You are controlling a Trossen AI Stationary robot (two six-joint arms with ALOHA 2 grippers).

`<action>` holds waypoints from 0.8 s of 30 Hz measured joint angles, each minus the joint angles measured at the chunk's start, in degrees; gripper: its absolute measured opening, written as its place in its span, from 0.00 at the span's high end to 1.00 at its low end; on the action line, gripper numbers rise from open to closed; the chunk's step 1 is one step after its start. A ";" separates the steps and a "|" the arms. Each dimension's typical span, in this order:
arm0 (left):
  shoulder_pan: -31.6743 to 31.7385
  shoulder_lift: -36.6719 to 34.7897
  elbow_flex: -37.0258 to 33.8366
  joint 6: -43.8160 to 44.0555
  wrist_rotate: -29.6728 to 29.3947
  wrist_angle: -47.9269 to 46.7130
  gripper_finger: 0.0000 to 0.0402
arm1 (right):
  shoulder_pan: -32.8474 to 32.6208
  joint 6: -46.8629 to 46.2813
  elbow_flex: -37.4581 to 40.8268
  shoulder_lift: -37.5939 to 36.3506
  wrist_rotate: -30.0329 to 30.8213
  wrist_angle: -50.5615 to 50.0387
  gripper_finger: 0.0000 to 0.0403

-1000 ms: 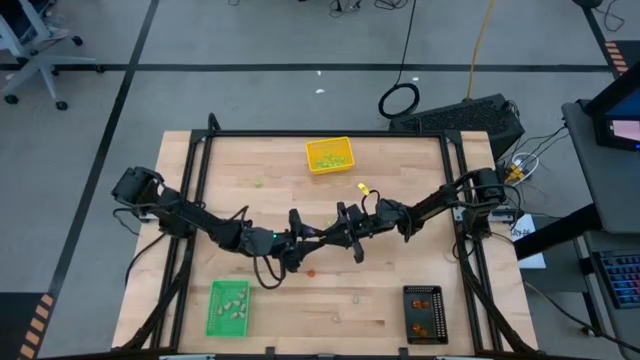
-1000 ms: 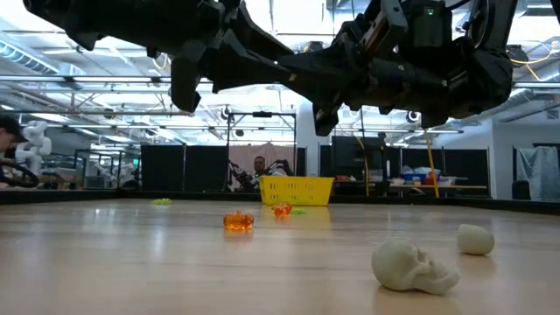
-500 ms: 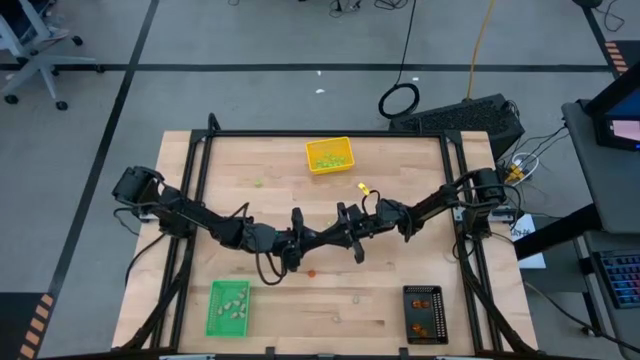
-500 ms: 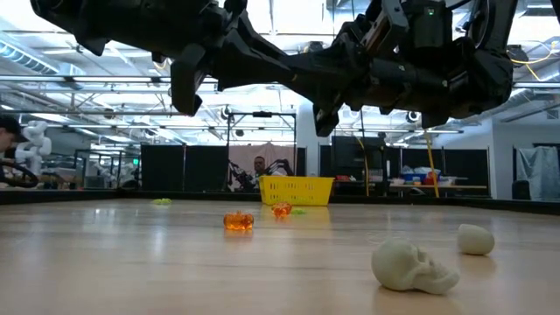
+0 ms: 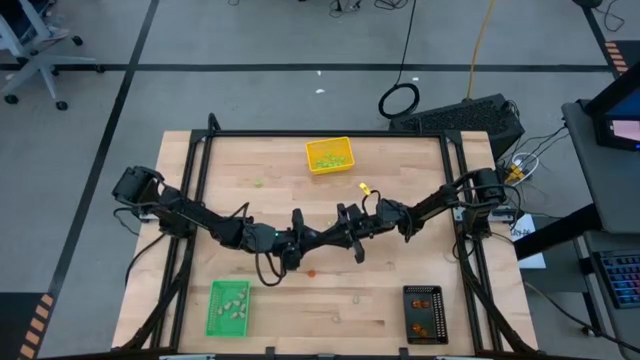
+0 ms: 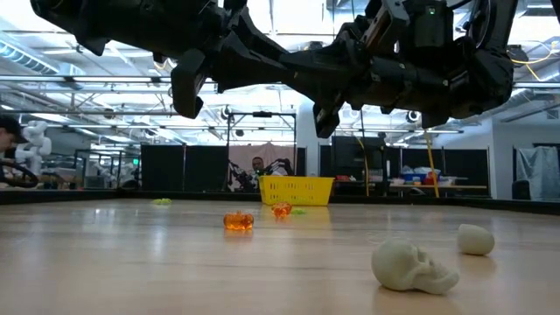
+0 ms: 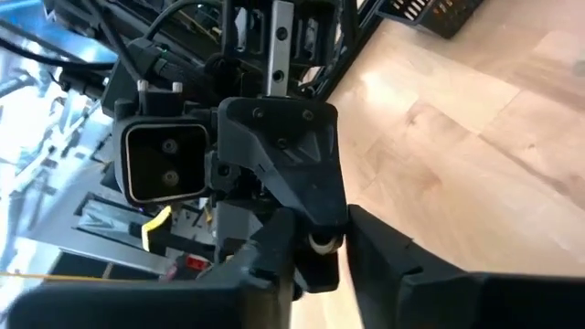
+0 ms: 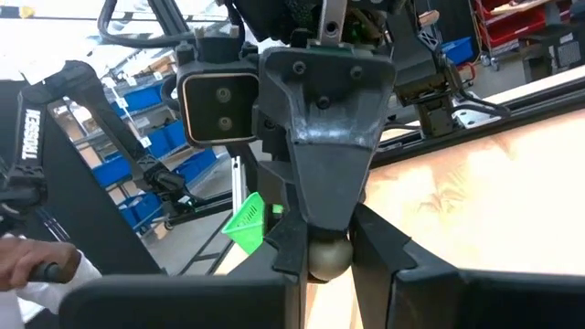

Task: Sort Halloween decoration
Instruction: Put the white skull toy into the green bin

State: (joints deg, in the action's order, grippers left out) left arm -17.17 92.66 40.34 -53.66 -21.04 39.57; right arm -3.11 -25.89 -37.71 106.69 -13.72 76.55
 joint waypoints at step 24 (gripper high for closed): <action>-0.22 0.00 0.98 -8.45 -4.66 -0.90 0.87 | 0.14 -4.75 -0.04 0.00 0.17 2.08 0.91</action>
State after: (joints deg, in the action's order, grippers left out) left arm -17.39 92.66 41.32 -62.11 -25.70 38.68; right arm -2.97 -30.64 -37.76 106.69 -13.54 78.63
